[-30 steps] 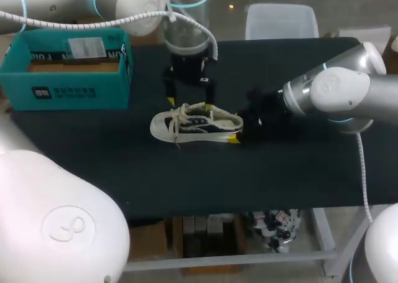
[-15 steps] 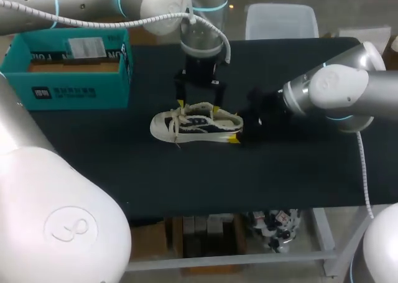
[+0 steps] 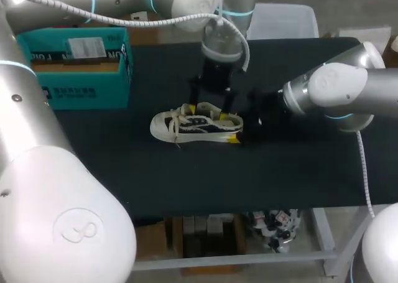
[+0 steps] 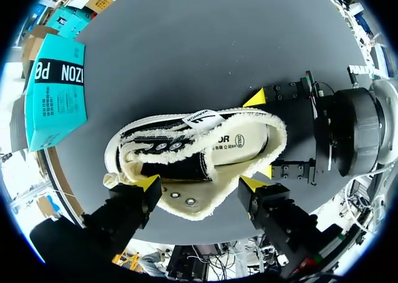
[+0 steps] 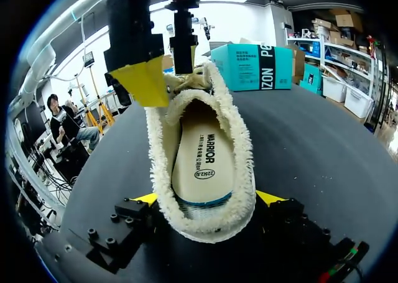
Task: Open the shoe tongue, take the insole out of the shoe, put the insole back into the shoe, and pack the shoe into the shoebox
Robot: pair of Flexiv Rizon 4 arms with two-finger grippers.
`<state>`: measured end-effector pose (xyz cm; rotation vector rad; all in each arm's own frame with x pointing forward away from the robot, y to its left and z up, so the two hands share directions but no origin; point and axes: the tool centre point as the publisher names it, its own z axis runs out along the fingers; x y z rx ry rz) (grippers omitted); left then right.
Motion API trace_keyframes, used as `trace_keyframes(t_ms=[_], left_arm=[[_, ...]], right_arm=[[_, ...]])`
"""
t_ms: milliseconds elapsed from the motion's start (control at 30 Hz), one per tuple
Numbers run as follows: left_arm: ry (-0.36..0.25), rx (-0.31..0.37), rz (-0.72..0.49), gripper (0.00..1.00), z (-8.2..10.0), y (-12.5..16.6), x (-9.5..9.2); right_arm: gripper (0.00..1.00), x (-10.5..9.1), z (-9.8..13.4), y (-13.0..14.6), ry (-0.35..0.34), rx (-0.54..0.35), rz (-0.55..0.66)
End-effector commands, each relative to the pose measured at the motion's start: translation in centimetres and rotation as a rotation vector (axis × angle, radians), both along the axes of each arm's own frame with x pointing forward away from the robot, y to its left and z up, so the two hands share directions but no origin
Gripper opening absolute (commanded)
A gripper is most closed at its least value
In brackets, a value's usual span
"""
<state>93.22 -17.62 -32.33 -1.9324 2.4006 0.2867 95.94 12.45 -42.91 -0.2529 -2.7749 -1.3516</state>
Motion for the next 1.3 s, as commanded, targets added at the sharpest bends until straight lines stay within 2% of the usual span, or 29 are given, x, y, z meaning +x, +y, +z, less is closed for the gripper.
trace_keyframes(t_ms=[33, 267, 333, 433, 500, 533, 567, 700, 867, 1300], left_arm=[[0.015, 0.044, 0.003, 0.80, -1.2, -0.5, 0.2], [0.007, 0.066, 0.016, 0.76, -2.3, 0.0, 0.2], [-0.022, 0.066, 0.028, 0.67, -2.5, 0.2, 0.3], [-0.026, 0.056, 0.023, 0.49, -2.7, 0.4, 0.2], [-0.034, 0.054, 0.022, 0.30, -2.7, 0.7, 0.2], [-0.040, 0.050, 0.021, 0.04, -2.7, 0.8, 0.1], [-0.041, 0.048, 0.019, 0.00, -2.7, 0.9, 0.0], [-0.050, 0.041, 0.018, 0.00, -2.7, 1.6, -0.2], [-0.088, -0.006, 0.023, 0.00, -2.0, 2.6, -0.6], [-0.172, -0.182, 0.058, 0.00, 0.7, 5.3, -0.6]], right_arm=[[0.00, 0.3, -0.5, -0.1, 0.001, 0.002, 0.002], [0.00, 0.3, -0.5, -0.1, 0.001, 0.002, 0.002], [0.00, 0.3, -0.5, -0.1, 0.001, 0.002, 0.002], [0.00, 0.3, -0.5, -0.1, 0.001, 0.002, 0.002], [0.00, 0.3, -0.5, -0.1, 0.001, 0.002, 0.002], [0.00, 0.3, -0.5, -0.1, 0.001, 0.002, 0.002], [0.00, 0.3, -0.5, -0.1, 0.001, 0.002, 0.002], [0.00, 0.3, -0.5, -0.1, 0.001, 0.002, 0.002], [0.00, 0.3, -0.5, -0.1, 0.001, 0.002, 0.002], [0.00, 0.3, -0.5, -0.1, 0.001, 0.002, 0.002]])
